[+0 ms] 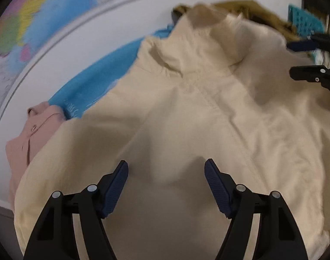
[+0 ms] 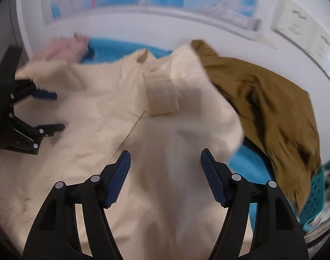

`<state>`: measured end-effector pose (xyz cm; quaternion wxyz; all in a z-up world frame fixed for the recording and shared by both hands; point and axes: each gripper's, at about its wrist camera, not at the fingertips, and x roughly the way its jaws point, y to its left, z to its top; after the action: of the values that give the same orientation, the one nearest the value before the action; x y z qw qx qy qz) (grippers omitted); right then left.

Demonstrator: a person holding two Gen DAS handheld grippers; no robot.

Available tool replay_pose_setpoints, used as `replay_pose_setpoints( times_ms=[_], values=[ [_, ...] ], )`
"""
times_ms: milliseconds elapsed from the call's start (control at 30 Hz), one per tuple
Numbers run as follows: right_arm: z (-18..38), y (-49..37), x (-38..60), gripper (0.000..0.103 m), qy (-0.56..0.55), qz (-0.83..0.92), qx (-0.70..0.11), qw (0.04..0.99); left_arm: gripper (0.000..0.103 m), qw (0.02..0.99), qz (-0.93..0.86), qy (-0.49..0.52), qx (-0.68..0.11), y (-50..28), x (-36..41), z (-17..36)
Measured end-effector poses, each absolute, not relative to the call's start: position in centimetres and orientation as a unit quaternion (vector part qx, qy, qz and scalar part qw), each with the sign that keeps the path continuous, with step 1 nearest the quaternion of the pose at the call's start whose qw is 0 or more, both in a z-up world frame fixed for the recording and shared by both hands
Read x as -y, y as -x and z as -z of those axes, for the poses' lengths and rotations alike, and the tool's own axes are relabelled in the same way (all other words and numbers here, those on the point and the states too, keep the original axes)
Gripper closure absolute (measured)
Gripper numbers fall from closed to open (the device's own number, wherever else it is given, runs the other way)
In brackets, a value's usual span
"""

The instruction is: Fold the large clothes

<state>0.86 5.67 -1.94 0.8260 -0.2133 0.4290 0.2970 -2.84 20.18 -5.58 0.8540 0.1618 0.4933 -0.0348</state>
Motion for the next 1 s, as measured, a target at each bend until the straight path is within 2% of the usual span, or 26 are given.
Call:
replay_pose_setpoints(
  times_ms=[33,67,100,133,167,267,400,433,467,500,533,567,700,767,900,1000],
  values=[
    [2.8,-1.4,-6.2,0.055,0.231,-0.288,-0.434,0.822,0.034,0.849,0.035,-0.163,-0.502,2.2,-20.3,6.0],
    [3.6,-1.9,-6.6,0.069,0.246,-0.280,-0.442,0.816,0.046,0.848,0.039,-0.161,-0.504,1.7,-20.5,6.2],
    [4.1,-2.3,-6.8,0.077,0.249,-0.280,-0.451,0.810,0.056,0.849,0.042,-0.154,-0.503,1.3,-20.9,6.3],
    [4.4,-2.7,-6.7,0.092,0.244,-0.284,-0.458,0.806,0.076,0.850,0.045,-0.146,-0.504,1.0,-21.3,6.3],
    [4.4,-3.0,-6.6,0.099,0.240,-0.289,-0.460,0.805,0.088,0.851,0.046,-0.137,-0.506,0.6,-21.7,6.2],
    [2.5,-3.4,-5.9,0.102,0.210,-0.304,-0.439,0.819,0.098,0.859,0.041,-0.122,-0.496,0.0,-22.7,5.4],
    [-1.2,-3.7,-5.2,0.102,0.170,-0.306,-0.387,0.853,0.098,0.881,0.028,-0.123,-0.456,0.1,-23.4,3.2],
    [-1.8,-3.7,-5.0,0.102,0.158,-0.304,-0.373,0.863,0.095,0.885,0.033,-0.117,-0.449,0.1,-23.6,2.6],
    [-2.1,-3.5,-4.9,0.102,0.149,-0.303,-0.366,0.867,0.079,0.887,0.035,-0.113,-0.446,-0.1,-23.8,2.2],
    [-2.0,-4.3,-5.3,0.102,0.147,-0.303,-0.369,0.866,0.067,0.888,0.036,-0.111,-0.445,-0.2,-23.9,2.0],
    [-1.5,-4.7,-5.3,0.102,0.143,-0.301,-0.375,0.865,0.047,0.890,0.042,-0.112,-0.439,-0.4,-23.9,1.8],
    [-1.1,-5.0,-5.5,0.102,0.144,-0.305,-0.381,0.861,0.040,0.891,0.045,-0.116,-0.437,-0.8,-23.8,1.9],
    [-1.3,-5.9,-5.7,0.102,0.121,-0.306,-0.385,0.862,0.041,0.883,0.036,-0.132,-0.449,-2.4,-23.2,2.7],
    [-2.0,-6.3,-5.9,0.102,0.113,-0.307,-0.371,0.869,0.050,0.887,0.010,-0.136,-0.440,-3.1,-23.0,2.5],
    [-2.8,-7.6,-6.7,0.102,0.095,-0.299,-0.341,0.886,0.047,0.894,0.002,-0.136,-0.426,-3.0,-23.1,2.1],
    [0.2,-9.2,-7.6,0.102,0.129,-0.273,-0.364,0.881,0.047,0.889,-0.008,-0.160,-0.429,-1.7,-22.9,2.9]
  ],
)
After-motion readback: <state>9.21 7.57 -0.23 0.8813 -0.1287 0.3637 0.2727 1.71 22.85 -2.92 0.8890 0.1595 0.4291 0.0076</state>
